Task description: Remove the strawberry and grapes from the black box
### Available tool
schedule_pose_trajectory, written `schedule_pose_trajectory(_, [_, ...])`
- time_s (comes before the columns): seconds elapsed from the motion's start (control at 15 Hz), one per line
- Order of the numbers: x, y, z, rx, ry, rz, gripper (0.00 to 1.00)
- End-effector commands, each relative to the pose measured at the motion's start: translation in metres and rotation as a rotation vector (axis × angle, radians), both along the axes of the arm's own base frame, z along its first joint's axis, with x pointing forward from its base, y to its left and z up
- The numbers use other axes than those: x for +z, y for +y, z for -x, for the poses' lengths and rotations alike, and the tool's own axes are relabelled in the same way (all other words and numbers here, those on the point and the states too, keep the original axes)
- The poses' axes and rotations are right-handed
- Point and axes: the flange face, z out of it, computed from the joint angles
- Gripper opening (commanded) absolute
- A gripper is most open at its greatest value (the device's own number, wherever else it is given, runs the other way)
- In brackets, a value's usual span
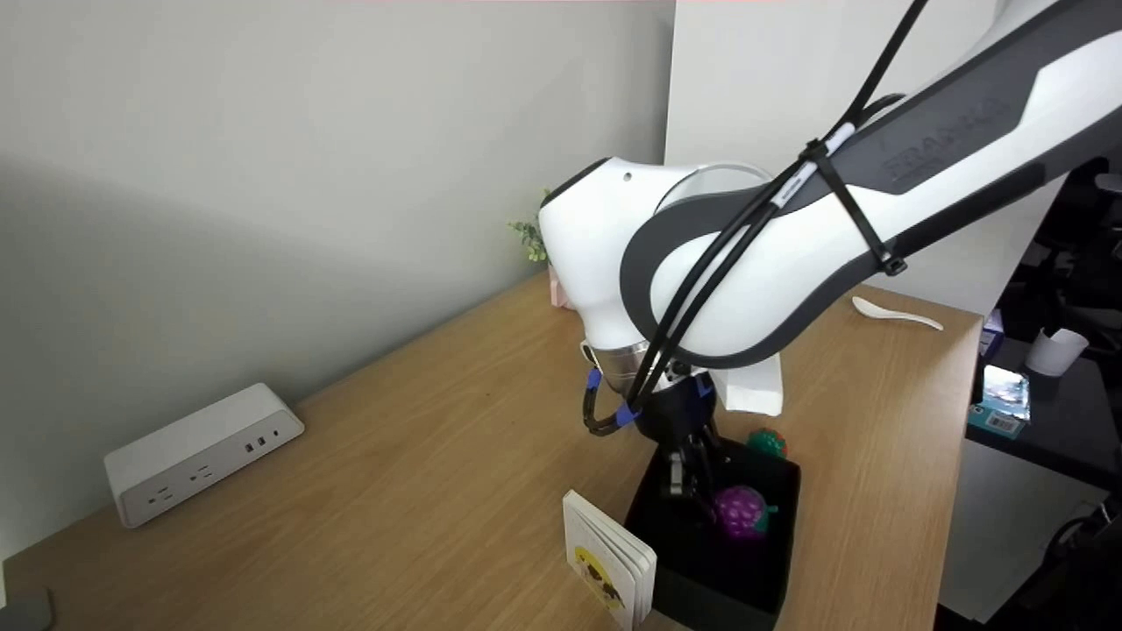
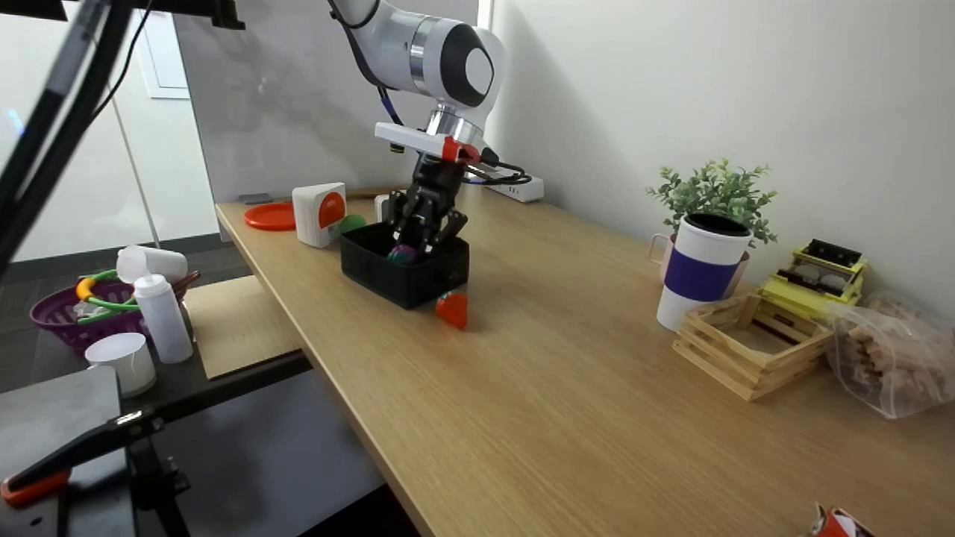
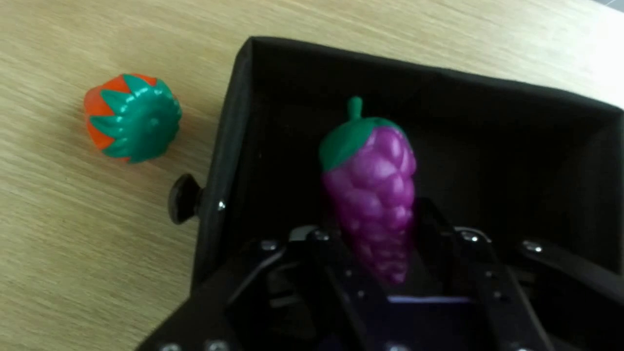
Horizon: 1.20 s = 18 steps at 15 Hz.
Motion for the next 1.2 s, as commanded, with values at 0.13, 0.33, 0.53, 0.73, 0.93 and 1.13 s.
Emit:
schedule_pose_trajectory(0.13, [0.033, 0.001, -0.004, 0.001, -0.038, 0.031, 0.17])
schedule_pose_trajectory(0.33, [0.052, 0.002, -0.005, -0.003, -0.070, 0.041, 0.17])
schedule_pose_trajectory(0.53, [0.070, 0.002, -0.007, -0.012, -0.098, 0.051, 0.17])
schedule_pose_trajectory(0.73, [0.081, 0.000, -0.008, -0.022, -0.115, 0.058, 0.17])
schedule_pose_trajectory(0.93, [0.083, -0.008, -0.009, -0.046, -0.117, 0.063, 0.17])
schedule_pose_trajectory(1.13, [0.080, -0.032, -0.007, -0.107, -0.112, 0.073, 0.17])
